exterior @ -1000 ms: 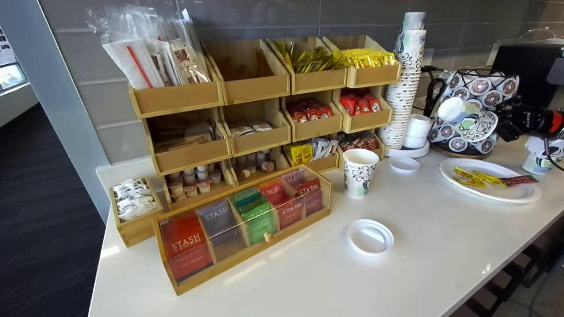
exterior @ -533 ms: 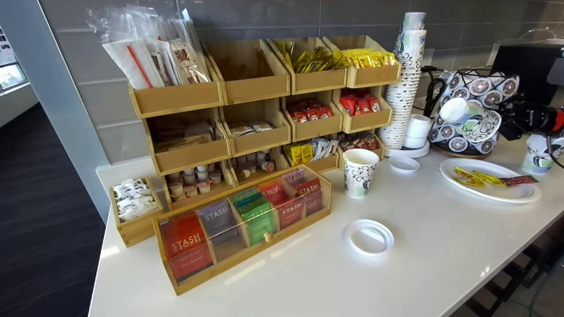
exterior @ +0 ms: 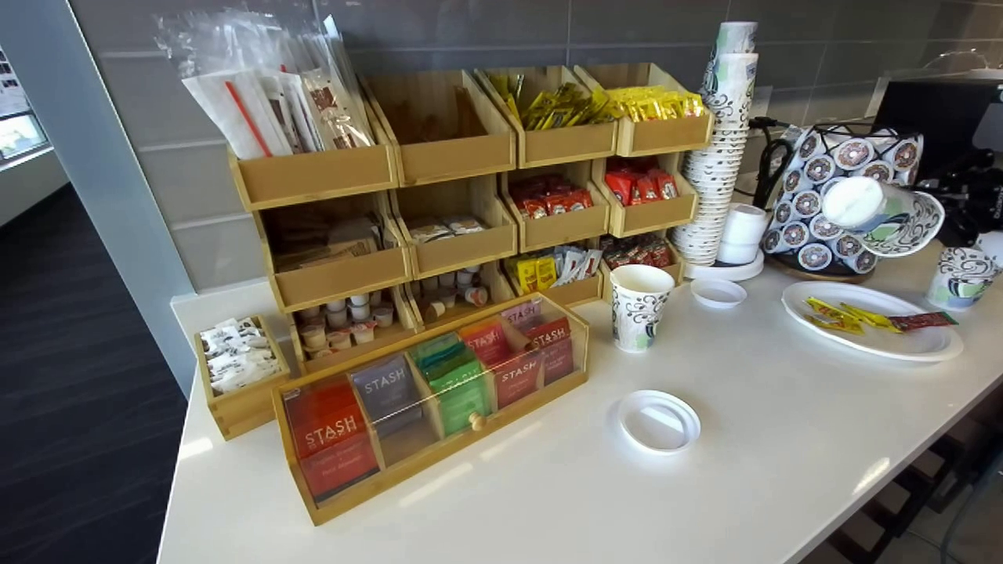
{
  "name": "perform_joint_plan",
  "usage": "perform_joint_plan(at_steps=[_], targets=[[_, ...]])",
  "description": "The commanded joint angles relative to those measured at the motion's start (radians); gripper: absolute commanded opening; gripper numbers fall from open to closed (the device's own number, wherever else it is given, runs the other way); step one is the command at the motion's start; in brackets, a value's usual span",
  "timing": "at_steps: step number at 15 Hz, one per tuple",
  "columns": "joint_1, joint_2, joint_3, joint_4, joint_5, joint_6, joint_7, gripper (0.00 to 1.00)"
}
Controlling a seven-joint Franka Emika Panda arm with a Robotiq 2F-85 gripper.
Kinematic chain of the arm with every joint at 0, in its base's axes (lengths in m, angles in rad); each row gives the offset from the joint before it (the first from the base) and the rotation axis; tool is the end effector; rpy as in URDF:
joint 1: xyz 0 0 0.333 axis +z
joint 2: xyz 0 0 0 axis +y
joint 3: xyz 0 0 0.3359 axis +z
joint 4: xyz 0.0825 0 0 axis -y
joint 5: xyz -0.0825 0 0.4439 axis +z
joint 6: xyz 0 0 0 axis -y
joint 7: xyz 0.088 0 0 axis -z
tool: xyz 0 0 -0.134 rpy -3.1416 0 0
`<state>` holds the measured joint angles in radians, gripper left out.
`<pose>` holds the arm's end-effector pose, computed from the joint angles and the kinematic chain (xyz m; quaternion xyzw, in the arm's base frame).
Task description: Pick up the paper cup with sachets in it and pour the contents of the cup onto the white plate
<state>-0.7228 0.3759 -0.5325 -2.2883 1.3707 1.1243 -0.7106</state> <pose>0.2864 -0.3897 0.2199 -0.5426 0.3855 -0.1651 0.7278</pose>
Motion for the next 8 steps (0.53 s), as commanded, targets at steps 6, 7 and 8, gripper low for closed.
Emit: perform_joint_plan(at_steps=[6,7,8], targets=[[0.055,-0.405,-0.019,-0.287,-0.101,0.261,-0.305,0.01],[0.060,-0.451,-0.012,-0.311,-0.097,0.306,-0.323,0.01],[0.067,-0.506,-0.001,-0.337,-0.096,0.358,-0.336,0.01]])
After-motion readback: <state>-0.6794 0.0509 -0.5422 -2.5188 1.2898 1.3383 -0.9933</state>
